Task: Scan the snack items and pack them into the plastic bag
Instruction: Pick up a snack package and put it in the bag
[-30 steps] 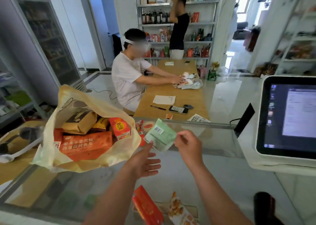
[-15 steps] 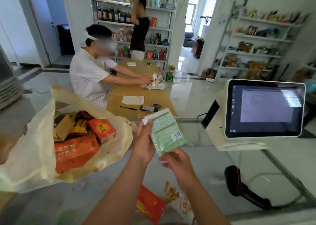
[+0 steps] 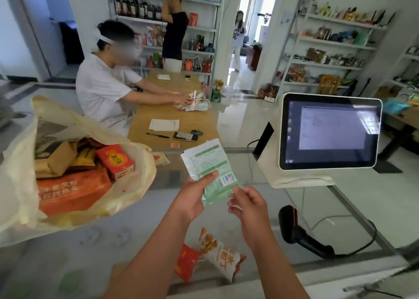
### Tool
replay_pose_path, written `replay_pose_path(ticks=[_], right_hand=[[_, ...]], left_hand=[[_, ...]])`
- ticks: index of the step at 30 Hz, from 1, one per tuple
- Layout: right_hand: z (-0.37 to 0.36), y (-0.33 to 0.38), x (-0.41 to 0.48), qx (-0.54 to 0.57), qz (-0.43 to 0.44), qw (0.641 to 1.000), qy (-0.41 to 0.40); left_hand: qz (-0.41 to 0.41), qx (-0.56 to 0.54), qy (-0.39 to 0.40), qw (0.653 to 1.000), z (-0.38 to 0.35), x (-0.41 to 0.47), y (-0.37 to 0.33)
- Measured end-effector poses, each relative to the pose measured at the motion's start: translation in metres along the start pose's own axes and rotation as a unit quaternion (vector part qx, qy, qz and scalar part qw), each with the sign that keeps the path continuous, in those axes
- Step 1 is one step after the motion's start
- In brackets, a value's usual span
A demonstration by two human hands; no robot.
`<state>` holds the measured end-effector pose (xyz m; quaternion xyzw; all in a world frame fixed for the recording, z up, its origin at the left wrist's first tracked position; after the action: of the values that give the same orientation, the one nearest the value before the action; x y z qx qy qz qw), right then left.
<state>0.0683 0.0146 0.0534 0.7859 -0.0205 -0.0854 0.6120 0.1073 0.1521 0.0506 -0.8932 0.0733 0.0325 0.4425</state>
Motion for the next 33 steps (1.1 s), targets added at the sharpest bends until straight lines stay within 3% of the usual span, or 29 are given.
replay_pose_path(ticks=[4,7,11,14,16,20,22,25,33], right_hand=[[0.021,-0.008,0.010,0.031,-0.034,0.998,-0.041],[0.044,-0.015,0.023,0.047,-0.078,0.996,-0.017],[0.086,-0.028,0.049,-0.072,-0.130,0.989,0.018],[0.130,-0.018,0.066,-0.224,-0.005,0.974,-0.031],[0.154,-0.005,0.069,-0.321,0.094,0.941,-0.055],[0.190,-0.010,0.072,-0.408,0.152,0.899,-0.050],[0.202,-0.011,0.068,-0.409,0.174,0.894,-0.054],[0.210,-0.029,0.066,-0.417,0.101,0.903,0.020],[0.220,-0.058,0.061,-0.597,0.041,0.793,0.113]], left_hand=[[-0.007,0.036,-0.051,0.998,-0.007,0.013,0.018],[0.002,0.042,-0.080,0.996,-0.014,0.022,0.041],[0.010,0.046,-0.096,0.994,-0.031,0.035,0.072],[0.020,0.046,-0.134,0.990,-0.034,0.045,0.098],[0.035,0.044,-0.178,0.982,-0.027,0.050,0.118],[0.053,0.033,-0.237,0.969,-0.015,0.054,0.154],[0.057,0.033,-0.237,0.969,-0.017,0.058,0.166],[0.068,0.041,-0.227,0.971,-0.024,0.063,0.177],[0.087,0.048,-0.146,0.984,-0.026,0.071,0.195]])
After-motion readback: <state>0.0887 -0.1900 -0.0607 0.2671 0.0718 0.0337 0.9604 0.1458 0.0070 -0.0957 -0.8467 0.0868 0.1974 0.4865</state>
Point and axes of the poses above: each hand's wrist, its own x-axis towards the middle knuckle, its own z-axis out of the back of the hand, y = z × x, the point moved 7 cm from there along x, towards the middle knuckle, and after that the axes turned 1 degree about -y, right-handed, at the moved point
